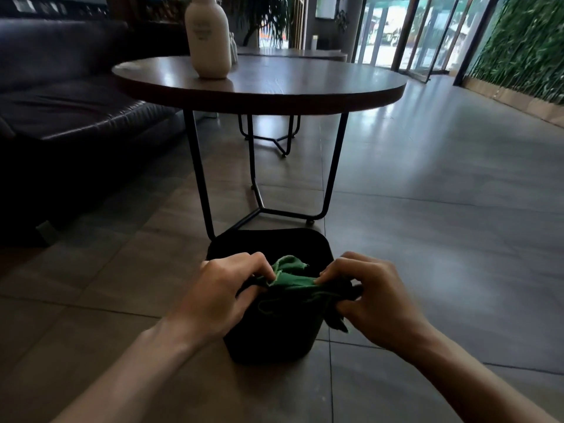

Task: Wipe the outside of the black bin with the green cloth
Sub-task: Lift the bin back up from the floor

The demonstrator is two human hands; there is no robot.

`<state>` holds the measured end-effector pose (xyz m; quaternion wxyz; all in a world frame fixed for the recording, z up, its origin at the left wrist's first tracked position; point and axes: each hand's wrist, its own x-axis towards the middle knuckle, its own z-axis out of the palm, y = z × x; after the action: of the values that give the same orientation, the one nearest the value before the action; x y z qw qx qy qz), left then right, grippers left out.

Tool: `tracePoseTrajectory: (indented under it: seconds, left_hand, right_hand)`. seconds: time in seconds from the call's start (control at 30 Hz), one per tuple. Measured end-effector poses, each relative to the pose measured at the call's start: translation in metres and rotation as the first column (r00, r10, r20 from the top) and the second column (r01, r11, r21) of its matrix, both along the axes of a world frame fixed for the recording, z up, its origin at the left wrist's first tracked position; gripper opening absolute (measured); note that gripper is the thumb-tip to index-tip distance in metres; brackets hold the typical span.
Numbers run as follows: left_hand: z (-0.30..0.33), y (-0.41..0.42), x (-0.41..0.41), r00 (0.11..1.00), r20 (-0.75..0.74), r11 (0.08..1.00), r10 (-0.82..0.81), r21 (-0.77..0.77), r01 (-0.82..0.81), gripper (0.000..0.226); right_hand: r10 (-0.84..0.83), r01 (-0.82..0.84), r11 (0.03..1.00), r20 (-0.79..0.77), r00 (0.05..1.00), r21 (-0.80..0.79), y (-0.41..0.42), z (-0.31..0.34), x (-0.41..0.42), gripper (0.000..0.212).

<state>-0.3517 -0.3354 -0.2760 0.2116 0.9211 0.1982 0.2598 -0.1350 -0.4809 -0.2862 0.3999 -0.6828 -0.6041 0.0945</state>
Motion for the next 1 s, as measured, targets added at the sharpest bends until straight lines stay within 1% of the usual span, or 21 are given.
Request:
tracePoseTrajectory:
  seconds: [0.13, 0.23, 0.27, 0.3, 0.33, 0.37, 0.4, 0.43, 0.47, 0.5, 0.53, 0.57, 0.6, 0.63, 0.67, 0.7, 0.73, 0.77, 0.8, 0.9, 1.0]
  left_hand:
    - [-0.007, -0.021, -0.01, 0.998, -0.062, 0.999, 0.008, -0.052, -0.011, 0.033]
    - [-0.004, -0.037, -0.024, 0.994, -0.094, 0.991, 0.047, -0.122, -0.058, 0.04]
    - [0.001, -0.042, -0.026, 0.995, -0.09, 0.989, 0.048, -0.139, -0.06, 0.042]
    - [0.011, -0.051, -0.029, 0.992, -0.119, 0.989, 0.043, -0.134, -0.059, 0.044]
    - [0.021, -0.061, -0.033, 0.983, -0.181, 0.987, 0.005, -0.158, -0.034, 0.044]
    - [0.033, -0.064, -0.032, 0.981, -0.194, 0.991, 0.004, -0.132, -0.031, 0.044]
    - [0.045, -0.061, -0.031, 0.971, -0.241, 0.985, -0.011, -0.168, -0.031, 0.043]
    - [0.058, -0.061, -0.028, 0.97, -0.244, 0.993, -0.001, -0.117, -0.028, 0.042]
    - [0.07, -0.07, -0.03, 0.953, -0.304, 0.996, 0.009, -0.085, -0.037, 0.041]
    - [0.074, -0.075, -0.032, 0.941, -0.338, 0.998, -0.019, -0.067, -0.004, 0.04]
    - [0.152, -0.07, -0.031, 0.925, -0.377, 0.989, -0.051, -0.151, -0.007, 0.039]
    - [0.172, -0.073, -0.032, 0.92, -0.388, 0.99, -0.058, -0.144, 0.002, 0.035]
    - [0.187, -0.084, -0.035, 0.912, -0.406, 0.995, -0.055, -0.098, 0.016, 0.032]
    - [0.213, -0.087, -0.035, 0.905, -0.417, 0.992, -0.085, -0.117, 0.039, 0.03]
    - [0.236, -0.083, -0.034, 0.914, -0.396, 0.989, -0.085, -0.146, 0.029, 0.029]
    - [0.264, -0.083, -0.035, 0.907, -0.408, 0.99, -0.102, -0.133, 0.052, 0.03]
    - [0.292, -0.087, -0.036, 0.885, -0.451, 0.99, -0.113, -0.125, 0.063, 0.03]
    - [0.326, -0.091, -0.04, 0.878, -0.462, 0.987, -0.127, -0.142, 0.068, 0.031]
    - [0.355, -0.093, -0.044, 0.885, -0.446, 0.984, -0.138, -0.164, 0.071, 0.032]
    - [0.438, -0.088, -0.049, 0.876, -0.459, 0.983, -0.149, -0.165, 0.081, 0.033]
    - [0.51, -0.082, -0.053, 0.884, -0.441, 0.985, -0.154, -0.141, 0.101, 0.033]
  right_hand:
    - [0.036, -0.032, 0.994, 0.028, 0.999, -0.109, -0.012, 0.004, -0.008, 0.046]
    - [0.095, -0.08, 0.967, 0.054, 0.994, -0.241, -0.026, 0.022, -0.017, 0.046]
    - [0.113, -0.095, 0.961, 0.054, 0.992, -0.261, -0.03, 0.03, -0.02, 0.046]
    - [0.142, -0.112, 0.95, 0.083, 0.986, -0.29, -0.036, 0.042, -0.023, 0.045]
    - [0.177, -0.133, 0.929, 0.101, 0.979, -0.345, -0.045, 0.053, -0.028, 0.044]
    - [0.183, -0.127, 0.924, 0.126, 0.975, -0.361, -0.047, 0.069, -0.032, 0.043]
    - [0.18, -0.112, 0.909, 0.136, 0.974, -0.4, -0.048, 0.08, -0.029, 0.041]
    - [0.172, -0.088, 0.918, 0.188, 0.967, -0.387, -0.049, 0.094, -0.03, 0.038]
    - [0.182, -0.083, 0.919, 0.229, 0.956, -0.385, -0.055, 0.102, -0.037, 0.036]
    - [0.207, -0.095, 0.916, 0.256, 0.944, -0.391, -0.059, 0.1, -0.043, 0.033]
    - [0.203, -0.077, 0.892, 0.243, 0.949, -0.446, -0.062, 0.183, -0.038, 0.031]
    - [0.195, -0.055, 0.882, 0.254, 0.947, -0.469, -0.065, 0.204, -0.044, 0.029]
    - [0.188, -0.038, 0.893, 0.295, 0.937, -0.448, -0.073, 0.216, -0.053, 0.029]
    - [0.195, -0.044, 0.893, 0.298, 0.935, -0.447, -0.074, 0.242, -0.059, 0.029]
    - [0.194, -0.05, 0.884, 0.266, 0.944, -0.465, -0.073, 0.267, -0.056, 0.029]
    - [0.184, -0.048, 0.886, 0.257, 0.949, -0.46, -0.075, 0.294, -0.057, 0.029]
    - [0.186, -0.051, 0.873, 0.234, 0.954, -0.484, -0.076, 0.321, -0.063, 0.028]
    - [0.181, -0.048, 0.862, 0.219, 0.959, -0.504, -0.079, 0.353, -0.069, 0.025]
    - [0.185, -0.059, 0.865, 0.208, 0.96, -0.498, -0.083, 0.38, -0.071, 0.025]
    - [0.151, -0.019, 0.844, 0.205, 0.967, -0.535, -0.082, 0.464, -0.078, 0.026]
    - [0.119, -0.003, 0.867, 0.203, 0.972, -0.499, -0.08, 0.533, -0.087, 0.02]
